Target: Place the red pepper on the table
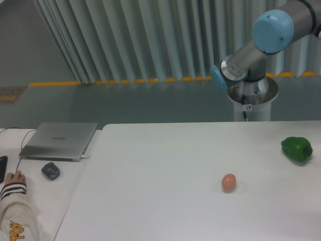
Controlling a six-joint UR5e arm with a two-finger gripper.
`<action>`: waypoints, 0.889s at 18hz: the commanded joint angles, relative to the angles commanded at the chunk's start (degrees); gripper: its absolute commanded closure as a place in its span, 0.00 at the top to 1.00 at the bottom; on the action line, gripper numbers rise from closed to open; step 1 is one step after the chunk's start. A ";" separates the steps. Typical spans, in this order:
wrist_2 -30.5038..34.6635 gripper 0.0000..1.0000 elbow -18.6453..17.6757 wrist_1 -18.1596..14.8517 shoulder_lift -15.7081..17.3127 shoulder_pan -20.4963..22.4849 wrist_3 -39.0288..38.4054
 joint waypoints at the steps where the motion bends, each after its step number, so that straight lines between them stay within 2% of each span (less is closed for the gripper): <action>1: 0.09 1.00 0.17 0.00 -0.17 -0.09 -0.79; 5: 0.09 1.00 0.35 0.09 -0.88 -0.62 -4.74; 8: 0.09 1.00 0.70 1.49 -2.11 -1.23 -7.03; 16: 0.00 1.00 1.23 1.58 -3.07 -0.97 -8.79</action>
